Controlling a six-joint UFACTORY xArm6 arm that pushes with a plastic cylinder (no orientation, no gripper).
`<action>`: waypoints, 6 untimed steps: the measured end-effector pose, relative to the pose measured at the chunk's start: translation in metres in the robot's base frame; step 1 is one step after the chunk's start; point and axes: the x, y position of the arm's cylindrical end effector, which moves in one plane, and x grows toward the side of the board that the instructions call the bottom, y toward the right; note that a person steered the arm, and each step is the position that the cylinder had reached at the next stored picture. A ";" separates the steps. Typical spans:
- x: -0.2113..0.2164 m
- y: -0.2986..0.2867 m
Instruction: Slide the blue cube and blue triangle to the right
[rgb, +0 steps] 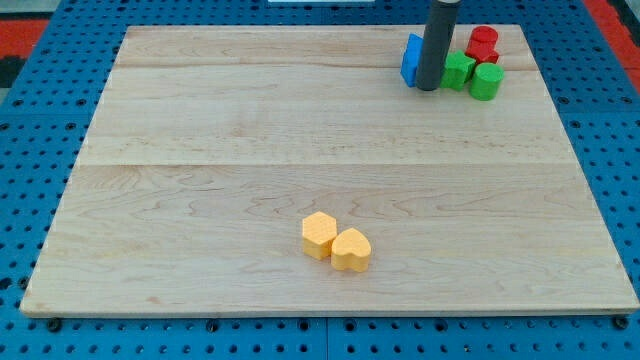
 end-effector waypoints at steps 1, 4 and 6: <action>-0.001 -0.009; -0.040 -0.085; -0.076 -0.011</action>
